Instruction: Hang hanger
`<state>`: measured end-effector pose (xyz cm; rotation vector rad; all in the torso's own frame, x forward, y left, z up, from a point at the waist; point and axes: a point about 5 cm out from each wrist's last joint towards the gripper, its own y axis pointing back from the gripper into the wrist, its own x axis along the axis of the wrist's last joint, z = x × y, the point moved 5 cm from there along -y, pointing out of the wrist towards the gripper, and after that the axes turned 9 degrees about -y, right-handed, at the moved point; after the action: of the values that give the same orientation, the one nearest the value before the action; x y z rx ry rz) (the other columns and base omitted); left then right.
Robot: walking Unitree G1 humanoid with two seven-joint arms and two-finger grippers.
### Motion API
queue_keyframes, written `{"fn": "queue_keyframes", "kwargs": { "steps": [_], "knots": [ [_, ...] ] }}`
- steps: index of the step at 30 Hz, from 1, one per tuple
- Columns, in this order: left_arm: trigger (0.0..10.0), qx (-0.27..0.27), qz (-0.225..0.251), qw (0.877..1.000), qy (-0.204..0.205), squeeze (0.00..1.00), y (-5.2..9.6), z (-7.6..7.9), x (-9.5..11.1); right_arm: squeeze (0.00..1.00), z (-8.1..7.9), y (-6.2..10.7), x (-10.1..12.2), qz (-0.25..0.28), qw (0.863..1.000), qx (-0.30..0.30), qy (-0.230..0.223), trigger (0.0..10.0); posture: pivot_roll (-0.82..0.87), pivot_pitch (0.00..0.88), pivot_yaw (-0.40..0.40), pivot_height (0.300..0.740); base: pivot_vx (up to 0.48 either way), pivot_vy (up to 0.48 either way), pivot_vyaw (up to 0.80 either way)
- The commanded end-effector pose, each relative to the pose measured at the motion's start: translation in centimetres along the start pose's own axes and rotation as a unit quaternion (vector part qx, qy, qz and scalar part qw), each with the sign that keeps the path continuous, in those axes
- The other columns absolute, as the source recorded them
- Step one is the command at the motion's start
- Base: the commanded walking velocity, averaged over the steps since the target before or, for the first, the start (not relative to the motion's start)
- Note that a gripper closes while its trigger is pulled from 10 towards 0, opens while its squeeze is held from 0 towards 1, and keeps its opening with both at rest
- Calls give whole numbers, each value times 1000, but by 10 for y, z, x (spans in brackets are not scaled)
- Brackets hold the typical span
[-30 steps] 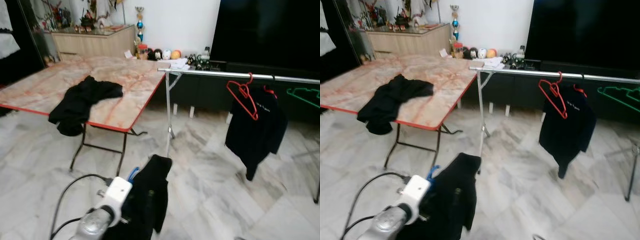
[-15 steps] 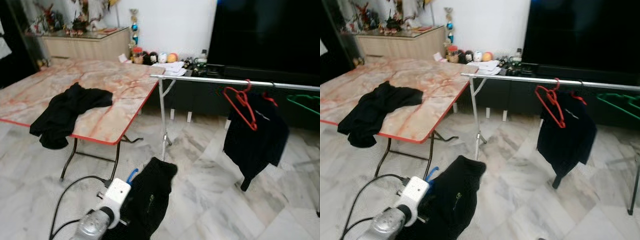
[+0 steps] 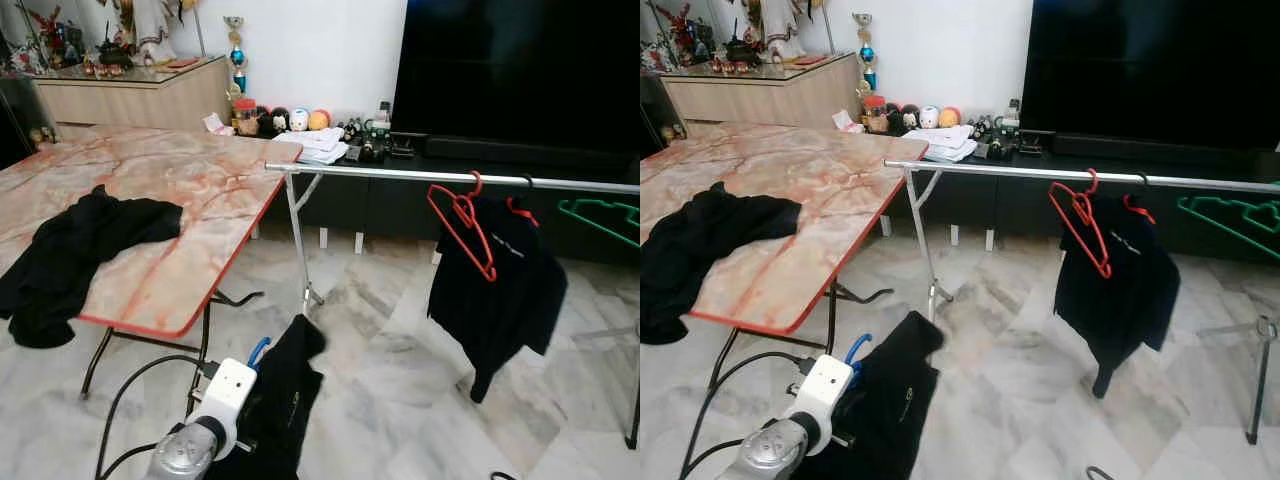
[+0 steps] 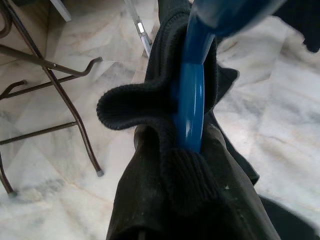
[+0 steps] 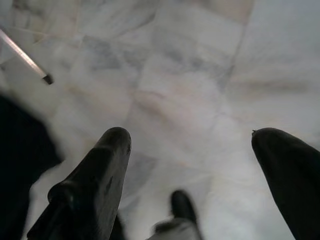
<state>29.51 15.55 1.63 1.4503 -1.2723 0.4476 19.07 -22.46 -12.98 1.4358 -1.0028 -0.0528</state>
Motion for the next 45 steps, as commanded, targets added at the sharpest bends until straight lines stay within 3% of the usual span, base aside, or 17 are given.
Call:
{"fn": "queue_keyframes", "kwargs": {
  "steps": [1, 9, 40, 45],
  "knots": [
    [10000, 2, 19, 1000, -2, 0, -2, 1, 14, 0, 17, 1, 3, 2, 1000, -21, -3, 10000, 130, 0, 10, 740, 480, 0, -800],
    [10000, 1, 20, 1000, 0, 0, -1, 1, 14, 0, 15, 1, 3, 2, 1000, -18, -2, 10000, 127, 0, 14, 740, 480, 0, -789],
    [10000, -1, 15, 1000, -5, 0, -4, 4, 17, 0, 13, 0, 5, 1, 1000, -7, 21, 10000, 127, 0, 11, 740, 478, 0, 0],
    [10000, -2, 9, 1000, -13, 0, -4, 4, 16, 0, 13, 0, 6, 1, 1000, -3, 24, 10000, 129, 0, 8, 740, 0, 0, 0]
  ]
}}
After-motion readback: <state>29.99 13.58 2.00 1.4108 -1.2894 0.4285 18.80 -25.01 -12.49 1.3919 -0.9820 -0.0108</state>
